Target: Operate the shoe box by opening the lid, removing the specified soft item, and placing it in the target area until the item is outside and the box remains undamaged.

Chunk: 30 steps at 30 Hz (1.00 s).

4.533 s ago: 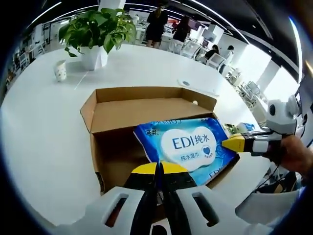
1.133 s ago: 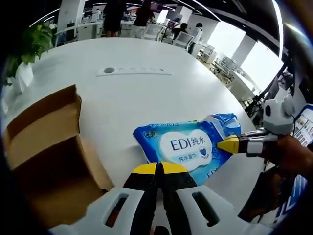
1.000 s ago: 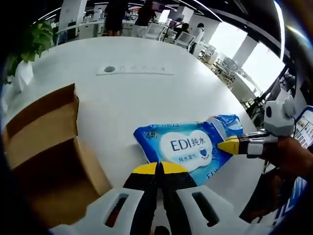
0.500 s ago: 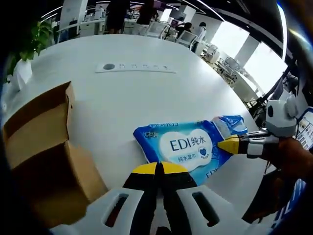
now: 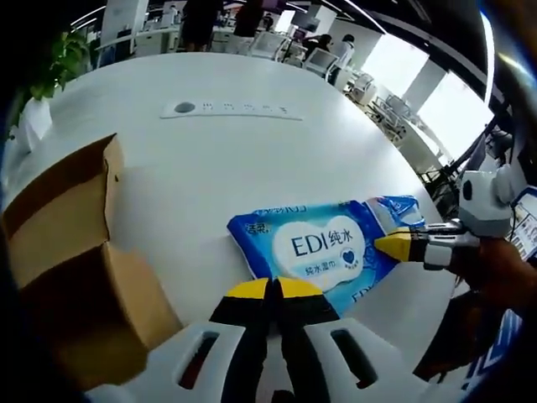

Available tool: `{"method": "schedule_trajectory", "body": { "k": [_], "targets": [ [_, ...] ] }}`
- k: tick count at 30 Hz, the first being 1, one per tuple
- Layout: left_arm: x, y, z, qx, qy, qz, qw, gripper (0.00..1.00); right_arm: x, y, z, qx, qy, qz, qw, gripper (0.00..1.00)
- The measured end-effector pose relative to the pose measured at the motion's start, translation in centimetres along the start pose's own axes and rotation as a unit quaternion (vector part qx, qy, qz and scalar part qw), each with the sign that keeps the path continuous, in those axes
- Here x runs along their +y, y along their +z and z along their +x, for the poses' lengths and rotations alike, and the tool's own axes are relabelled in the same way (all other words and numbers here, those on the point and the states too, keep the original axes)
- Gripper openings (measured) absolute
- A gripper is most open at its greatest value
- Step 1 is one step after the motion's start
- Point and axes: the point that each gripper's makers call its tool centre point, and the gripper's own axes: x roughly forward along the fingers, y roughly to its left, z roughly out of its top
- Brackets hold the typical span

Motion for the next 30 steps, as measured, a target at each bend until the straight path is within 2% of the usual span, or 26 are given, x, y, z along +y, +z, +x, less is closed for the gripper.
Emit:
{"method": "schedule_trajectory", "body": {
  "k": [4, 14, 21, 30],
  "targets": [
    [0.1, 0.0, -0.2, 0.0, 0.002, 0.01, 0.9999, 0.01, -0.3, 0.2, -0.4, -0.004, -0.013, -0.001, 0.9999, 0.0],
    [0.3, 0.4, -1.4, -0.005, 0.002, 0.005, 1.0, 0.04, -0.7, 0.7, -2.0, -0.021, -0.029, 0.006, 0.9994, 0.02],
    [0.5, 0.6, -2.3, -0.015, -0.007, 0.01, 0.9998, 0.08, -0.3, 0.9, -2.8, -0.028, -0.033, 0.01, 0.999, 0.05],
    [0.5, 1.4, -4.2, -0.038, -0.016, 0.017, 0.999, 0.1, 0.7, 2.1, -3.8, -0.048, -0.034, 0.013, 0.9982, 0.06]
  ]
}}
